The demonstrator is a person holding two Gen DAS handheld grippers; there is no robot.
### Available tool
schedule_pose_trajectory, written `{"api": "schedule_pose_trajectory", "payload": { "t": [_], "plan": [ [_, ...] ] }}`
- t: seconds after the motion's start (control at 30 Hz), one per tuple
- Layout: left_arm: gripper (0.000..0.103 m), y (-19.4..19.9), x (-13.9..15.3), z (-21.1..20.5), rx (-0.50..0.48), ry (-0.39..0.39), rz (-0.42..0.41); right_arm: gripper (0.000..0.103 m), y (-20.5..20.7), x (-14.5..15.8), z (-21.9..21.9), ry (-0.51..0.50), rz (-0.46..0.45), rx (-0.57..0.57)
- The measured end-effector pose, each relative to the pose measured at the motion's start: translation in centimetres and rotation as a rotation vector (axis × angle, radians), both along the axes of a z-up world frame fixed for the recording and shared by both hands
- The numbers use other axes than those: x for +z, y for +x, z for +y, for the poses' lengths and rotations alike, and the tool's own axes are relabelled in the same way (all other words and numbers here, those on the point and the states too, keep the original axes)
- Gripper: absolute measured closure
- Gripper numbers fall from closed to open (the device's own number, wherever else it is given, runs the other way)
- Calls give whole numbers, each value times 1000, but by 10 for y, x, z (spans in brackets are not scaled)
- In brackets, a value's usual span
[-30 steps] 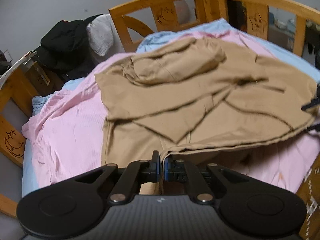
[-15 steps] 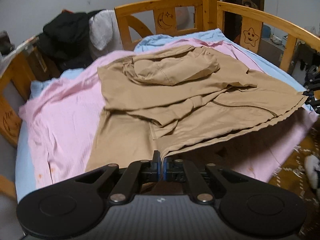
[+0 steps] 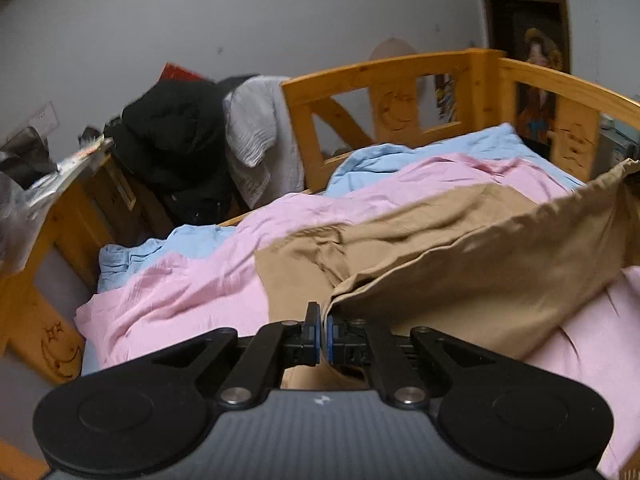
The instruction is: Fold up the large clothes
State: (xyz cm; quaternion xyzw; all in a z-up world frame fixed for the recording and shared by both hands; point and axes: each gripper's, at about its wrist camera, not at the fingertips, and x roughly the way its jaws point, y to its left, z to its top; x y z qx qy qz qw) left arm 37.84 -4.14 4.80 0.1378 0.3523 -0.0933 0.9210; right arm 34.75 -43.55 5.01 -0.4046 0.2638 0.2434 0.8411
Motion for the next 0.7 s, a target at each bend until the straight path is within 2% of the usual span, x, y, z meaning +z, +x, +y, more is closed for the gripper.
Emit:
{"api": "schedule_pose_trajectory", "payload": {
  "t": [0.1,0.23,0.3,0.4,0.43,0.5,0.53,0.57,0.6,0.63,0.67,0.7],
  "plan": [
    [101,56,-7,3,7,-6,58,100,63,-4,3,34,19,-25],
    [101,119,-36,3,4,0,124,99,141,-29,7,68,128,-99],
    [101,142,-53,0,12,13,142,99,168,-42,6,102,166,-141],
    [100,169,-82,1,16,1,181,97,189,-61,4,167,201,-219],
    [96,176,-90,3,28,-19,201,97,193,-69,2,191,215,-248],
    [83,186,-105,11,72,-66,243,96,202,-83,0,228,238,-293],
    [69,189,-109,16,100,-88,253,94,202,-89,0,247,247,-313],
    [49,189,-111,21,126,-109,249,90,203,-92,-1,275,256,-334],
    [39,186,-110,27,153,-132,233,88,205,-93,-4,315,263,-355],
    [23,182,-107,33,172,-162,206,78,206,-92,-8,376,268,-378],
    [12,178,-103,40,179,-190,181,64,204,-89,-13,432,273,-398],
    [10,173,-98,47,183,-216,148,57,201,-84,-19,492,278,-413]
  ]
}}
